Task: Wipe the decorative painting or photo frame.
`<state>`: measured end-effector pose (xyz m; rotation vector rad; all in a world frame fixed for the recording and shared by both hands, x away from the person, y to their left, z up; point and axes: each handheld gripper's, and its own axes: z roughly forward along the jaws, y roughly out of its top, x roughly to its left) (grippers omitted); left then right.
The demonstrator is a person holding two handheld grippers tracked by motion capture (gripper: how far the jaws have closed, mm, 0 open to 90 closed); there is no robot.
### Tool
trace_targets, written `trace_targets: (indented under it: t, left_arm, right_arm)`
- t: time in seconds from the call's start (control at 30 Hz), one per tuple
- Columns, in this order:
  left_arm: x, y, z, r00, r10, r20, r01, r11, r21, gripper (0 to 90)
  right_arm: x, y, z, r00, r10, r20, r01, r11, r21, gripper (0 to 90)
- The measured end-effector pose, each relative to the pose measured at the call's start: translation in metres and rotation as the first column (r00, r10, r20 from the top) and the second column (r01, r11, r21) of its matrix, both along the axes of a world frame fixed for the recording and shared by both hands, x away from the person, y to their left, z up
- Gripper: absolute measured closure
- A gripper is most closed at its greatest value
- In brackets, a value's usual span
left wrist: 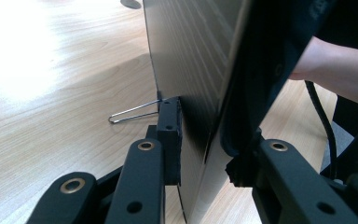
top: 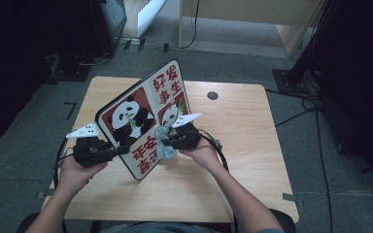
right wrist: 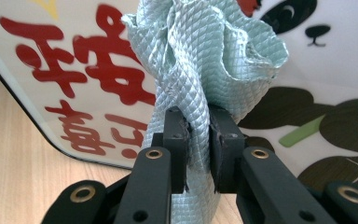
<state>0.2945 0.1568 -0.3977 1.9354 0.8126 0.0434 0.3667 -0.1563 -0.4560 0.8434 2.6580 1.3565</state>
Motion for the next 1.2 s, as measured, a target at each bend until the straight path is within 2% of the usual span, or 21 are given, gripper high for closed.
trace_targets:
  t: [0.3, 0.63, 0.83, 1.0, 1.2]
  left_arm:
    - [0.000, 0.000, 0.000, 1.0000, -0.003, 0.001, 0.003, 1.0000, -0.001, 71.2]
    - [0.001, 0.000, -0.001, 1.0000, -0.001, -0.001, 0.000, 1.0000, -0.008, 71.2]
    - [0.001, 0.001, -0.002, 1.0000, -0.002, -0.001, 0.002, 0.9999, -0.014, 71.1]
    - [0.000, 0.000, -0.002, 1.0000, 0.003, -0.001, -0.003, 0.9999, -0.015, 71.1]
    - [0.000, 0.000, -0.002, 1.0000, 0.006, 0.001, -0.006, 0.9998, -0.019, 71.1]
  right_arm:
    - [0.002, -0.003, -0.008, 0.9995, -0.013, -0.027, 0.013, 1.000, -0.024, 79.4]
    - [0.002, -0.002, 0.000, 0.9987, -0.015, -0.049, 0.013, 0.999, -0.043, 79.8]
    - [0.001, -0.001, 0.022, 0.9998, -0.004, -0.020, 0.004, 1.000, 0.008, 79.9]
    - [-0.001, 0.004, 0.039, 0.9999, 0.015, -0.007, -0.015, 0.999, 0.029, 80.0]
    - [-0.005, 0.012, 0.076, 0.9980, 0.047, 0.042, -0.051, 0.996, 0.076, 80.0]
